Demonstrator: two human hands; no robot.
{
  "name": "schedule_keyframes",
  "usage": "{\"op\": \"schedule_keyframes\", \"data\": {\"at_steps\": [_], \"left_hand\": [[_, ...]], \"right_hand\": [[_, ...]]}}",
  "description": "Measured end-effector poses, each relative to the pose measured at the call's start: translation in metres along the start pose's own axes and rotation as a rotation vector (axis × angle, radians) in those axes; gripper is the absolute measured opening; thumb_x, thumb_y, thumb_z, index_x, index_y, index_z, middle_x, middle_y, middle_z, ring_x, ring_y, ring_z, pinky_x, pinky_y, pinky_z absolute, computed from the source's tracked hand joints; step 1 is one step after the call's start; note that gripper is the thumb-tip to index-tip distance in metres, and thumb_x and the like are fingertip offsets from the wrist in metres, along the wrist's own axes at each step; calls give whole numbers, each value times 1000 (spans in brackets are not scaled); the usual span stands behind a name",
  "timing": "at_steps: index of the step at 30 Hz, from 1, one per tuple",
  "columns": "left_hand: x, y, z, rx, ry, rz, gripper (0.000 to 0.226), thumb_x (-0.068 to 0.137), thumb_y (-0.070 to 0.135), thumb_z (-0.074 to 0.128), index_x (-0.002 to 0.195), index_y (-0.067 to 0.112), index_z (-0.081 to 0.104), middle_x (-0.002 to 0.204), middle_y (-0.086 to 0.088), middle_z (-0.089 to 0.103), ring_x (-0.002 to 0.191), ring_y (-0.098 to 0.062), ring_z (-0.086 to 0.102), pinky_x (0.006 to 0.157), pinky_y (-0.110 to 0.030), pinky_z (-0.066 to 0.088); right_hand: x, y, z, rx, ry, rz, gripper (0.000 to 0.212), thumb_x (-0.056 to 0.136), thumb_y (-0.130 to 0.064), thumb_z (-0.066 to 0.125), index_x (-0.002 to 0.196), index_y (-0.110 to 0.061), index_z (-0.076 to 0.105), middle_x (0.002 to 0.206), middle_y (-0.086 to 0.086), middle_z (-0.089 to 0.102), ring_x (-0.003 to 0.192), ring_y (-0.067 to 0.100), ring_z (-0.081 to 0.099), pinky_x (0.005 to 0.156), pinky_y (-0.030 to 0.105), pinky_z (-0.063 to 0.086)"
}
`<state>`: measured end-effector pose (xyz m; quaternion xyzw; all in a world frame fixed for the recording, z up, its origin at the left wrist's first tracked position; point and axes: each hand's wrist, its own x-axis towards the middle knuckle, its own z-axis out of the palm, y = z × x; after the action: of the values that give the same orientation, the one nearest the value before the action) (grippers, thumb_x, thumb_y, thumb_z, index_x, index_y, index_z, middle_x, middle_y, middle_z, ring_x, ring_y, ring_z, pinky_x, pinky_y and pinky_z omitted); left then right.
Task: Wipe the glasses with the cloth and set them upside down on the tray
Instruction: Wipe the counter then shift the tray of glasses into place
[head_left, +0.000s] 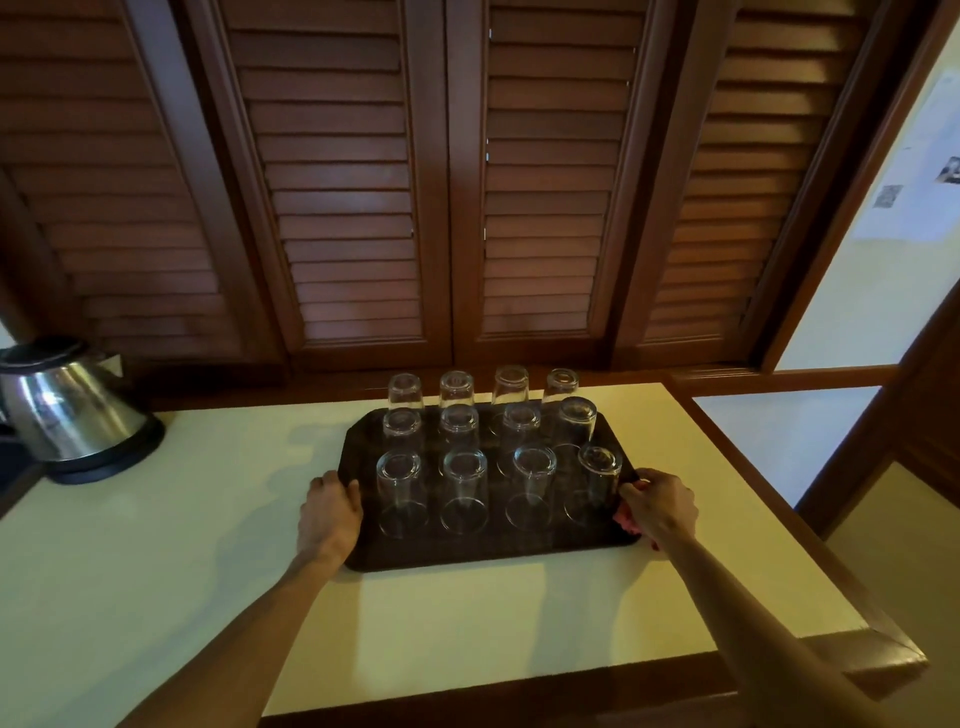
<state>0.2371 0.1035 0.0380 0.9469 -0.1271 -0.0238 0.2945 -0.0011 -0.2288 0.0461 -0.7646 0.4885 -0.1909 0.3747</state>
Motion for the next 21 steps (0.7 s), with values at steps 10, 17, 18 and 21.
{"op": "schedule_keyframes", "data": {"at_steps": [10, 17, 18, 21], "left_hand": [[11, -64, -48, 50, 33, -14, 37, 110, 28, 47, 131, -2, 55, 123, -25, 60, 112, -41, 64, 93, -51, 53], [19, -77, -58, 66, 31, -10, 37, 110, 26, 47, 132, -3, 55, 125, -27, 60, 115, -43, 62, 96, -51, 51], [19, -77, -58, 55, 32, -9, 37, 110, 26, 47, 132, -3, 55, 125, -27, 60, 115, -43, 62, 96, -51, 51], [20, -78, -57, 19, 36, -9, 37, 110, 26, 47, 132, -3, 55, 125, -27, 60, 114, -44, 62, 95, -52, 52]], "right_hand": [[-44, -39, 51, 1, -41, -44, 27, 94, -21, 62, 119, -18, 72, 90, 0, 70, 81, 18, 65, 74, 36, 58], [-61, -53, 60, 23, -37, -44, 13, 96, -18, 60, 103, -22, 70, 66, -6, 66, 64, 11, 65, 65, 33, 58], [-60, -53, 60, 27, -41, -36, 13, 96, -19, 61, 102, -22, 71, 67, -3, 69, 66, 15, 68, 68, 36, 61], [-61, -56, 59, 16, -26, -40, 13, 95, -20, 61, 102, -23, 73, 74, -2, 69, 69, 17, 68, 62, 33, 59]]}}
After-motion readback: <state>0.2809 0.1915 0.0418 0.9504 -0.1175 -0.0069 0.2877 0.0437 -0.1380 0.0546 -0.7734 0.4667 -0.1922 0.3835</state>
